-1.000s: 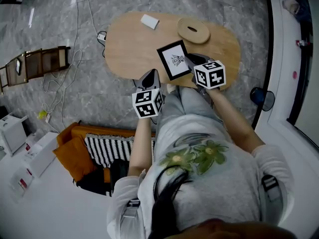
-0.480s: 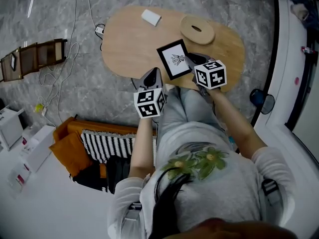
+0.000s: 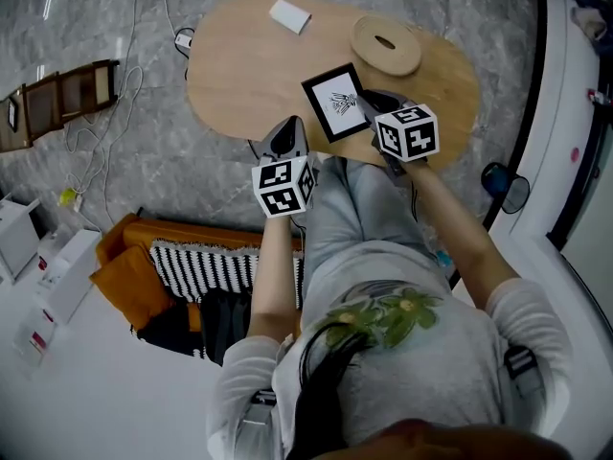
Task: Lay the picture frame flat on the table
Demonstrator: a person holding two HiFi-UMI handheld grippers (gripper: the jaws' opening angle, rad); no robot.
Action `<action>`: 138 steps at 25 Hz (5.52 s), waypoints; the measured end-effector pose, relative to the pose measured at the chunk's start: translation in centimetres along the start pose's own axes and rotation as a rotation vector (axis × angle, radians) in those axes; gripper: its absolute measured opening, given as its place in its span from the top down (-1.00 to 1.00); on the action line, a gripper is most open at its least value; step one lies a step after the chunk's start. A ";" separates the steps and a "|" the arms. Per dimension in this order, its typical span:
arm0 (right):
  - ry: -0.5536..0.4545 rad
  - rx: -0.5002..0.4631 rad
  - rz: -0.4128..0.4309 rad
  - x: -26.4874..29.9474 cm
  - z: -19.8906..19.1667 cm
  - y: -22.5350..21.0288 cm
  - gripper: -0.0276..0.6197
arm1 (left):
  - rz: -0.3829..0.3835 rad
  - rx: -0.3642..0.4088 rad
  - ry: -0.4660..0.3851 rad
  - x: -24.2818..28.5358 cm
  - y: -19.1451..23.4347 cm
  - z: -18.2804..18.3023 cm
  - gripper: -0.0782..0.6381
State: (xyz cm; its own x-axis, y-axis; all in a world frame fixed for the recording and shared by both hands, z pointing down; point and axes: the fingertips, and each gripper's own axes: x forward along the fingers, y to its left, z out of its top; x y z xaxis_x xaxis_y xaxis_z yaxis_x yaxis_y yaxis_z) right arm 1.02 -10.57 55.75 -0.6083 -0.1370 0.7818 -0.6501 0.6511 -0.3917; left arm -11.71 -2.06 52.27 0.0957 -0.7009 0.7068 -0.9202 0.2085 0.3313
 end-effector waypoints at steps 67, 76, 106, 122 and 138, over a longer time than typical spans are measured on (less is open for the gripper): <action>0.191 -0.055 -0.011 14.8 -8.2 -6.4 0.71 | 0.031 -0.055 0.123 8.3 3.6 -8.5 0.73; 0.214 -0.066 0.000 17.0 -9.2 -6.9 0.81 | 0.044 -0.068 0.128 9.3 4.6 -9.2 0.73; 0.266 -0.115 -0.056 18.8 -10.1 -7.4 0.75 | 0.041 -0.070 0.145 9.9 6.2 -9.9 0.74; 0.178 -0.219 -0.007 11.0 -7.1 -1.5 0.89 | 0.024 -0.039 0.128 5.5 4.2 -6.1 0.73; 0.050 -0.213 0.081 5.0 -4.3 2.5 0.89 | -0.069 -0.030 0.144 3.9 0.5 -5.1 0.74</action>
State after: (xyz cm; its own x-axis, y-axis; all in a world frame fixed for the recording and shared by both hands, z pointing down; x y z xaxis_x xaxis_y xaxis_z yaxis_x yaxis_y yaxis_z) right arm -1.69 -6.40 60.70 -0.6278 -0.0449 0.7771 -0.4862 0.8022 -0.3465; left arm -9.87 -1.20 58.38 0.2138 -0.6097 0.7633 -0.8978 0.1853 0.3995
